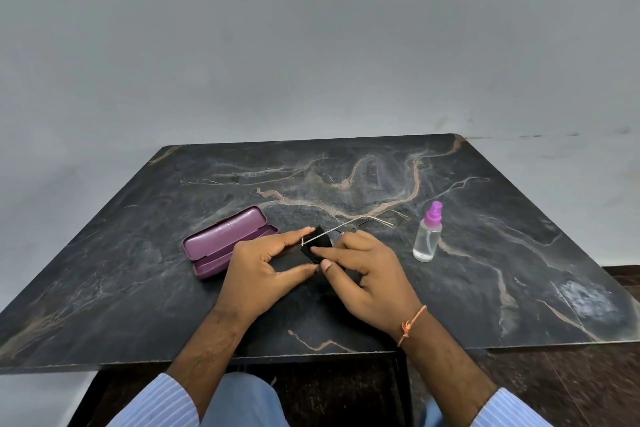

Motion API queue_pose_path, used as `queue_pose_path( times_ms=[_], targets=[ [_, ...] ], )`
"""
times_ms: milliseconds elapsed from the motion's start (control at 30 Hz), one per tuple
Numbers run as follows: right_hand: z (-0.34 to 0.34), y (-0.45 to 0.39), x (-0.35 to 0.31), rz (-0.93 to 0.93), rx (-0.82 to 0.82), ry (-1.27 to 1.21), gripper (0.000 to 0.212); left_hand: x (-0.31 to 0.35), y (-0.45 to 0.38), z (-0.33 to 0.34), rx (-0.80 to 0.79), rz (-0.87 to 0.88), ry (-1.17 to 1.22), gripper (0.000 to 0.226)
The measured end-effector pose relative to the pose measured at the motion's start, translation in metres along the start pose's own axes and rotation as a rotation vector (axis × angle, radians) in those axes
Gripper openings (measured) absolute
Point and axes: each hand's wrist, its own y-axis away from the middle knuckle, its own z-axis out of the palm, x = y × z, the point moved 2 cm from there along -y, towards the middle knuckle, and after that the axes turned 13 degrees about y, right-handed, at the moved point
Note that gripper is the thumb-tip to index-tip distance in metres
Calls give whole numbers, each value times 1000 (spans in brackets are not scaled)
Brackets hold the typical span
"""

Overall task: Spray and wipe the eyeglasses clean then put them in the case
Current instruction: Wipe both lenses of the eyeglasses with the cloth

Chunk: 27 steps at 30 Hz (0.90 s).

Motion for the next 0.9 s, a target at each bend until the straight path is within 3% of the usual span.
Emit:
queue_pose_path(
  times_ms=[200,400,600,800,900],
  targets=[
    [3,-1,-3,44,14,196,29,1,1,2,-15,8,-5,63],
    [-2,1,-5,-4,11,38,26,0,0,1,-12,29,-27,65],
    [3,0,-5,48,14,175,28,-1,1,2,-20,54,-38,63],
    [-2,0,-2,34,3,-33,23,-1,1,1,-12,56,-48,65],
    [3,0,0,32,-4,8,27,-2,1,1,-11,62,-69,65]
  ],
)
